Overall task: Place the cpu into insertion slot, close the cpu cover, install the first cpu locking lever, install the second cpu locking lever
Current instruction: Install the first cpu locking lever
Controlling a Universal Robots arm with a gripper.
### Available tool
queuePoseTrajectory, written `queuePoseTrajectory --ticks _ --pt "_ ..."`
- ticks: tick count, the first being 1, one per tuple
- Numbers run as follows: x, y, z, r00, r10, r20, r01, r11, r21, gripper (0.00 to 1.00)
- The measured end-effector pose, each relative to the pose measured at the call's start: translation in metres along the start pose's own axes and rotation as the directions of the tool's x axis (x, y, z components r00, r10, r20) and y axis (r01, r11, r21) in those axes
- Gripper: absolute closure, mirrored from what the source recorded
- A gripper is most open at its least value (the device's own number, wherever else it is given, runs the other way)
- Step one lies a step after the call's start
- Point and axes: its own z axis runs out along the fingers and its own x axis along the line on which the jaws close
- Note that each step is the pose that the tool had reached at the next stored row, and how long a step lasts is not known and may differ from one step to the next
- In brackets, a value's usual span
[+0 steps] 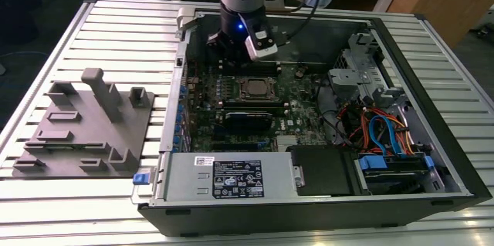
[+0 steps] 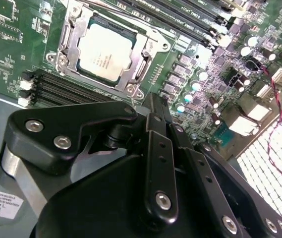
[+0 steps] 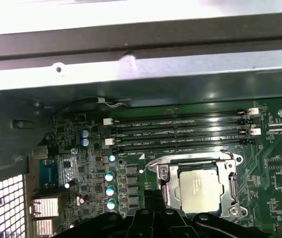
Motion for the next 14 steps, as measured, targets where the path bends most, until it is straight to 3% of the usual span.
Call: queuePoseTrajectory --ticks 6,14 --pt "0.0053 -0.0002 -0.0046 0.9999 -0.001 0.0134 0.001 1.0 -0.0013 0.9" --pt "0.0118 -0.0002 -0.0048 0.9999 -0.001 0.0143 0.001 1.0 -0.0013 0.9"
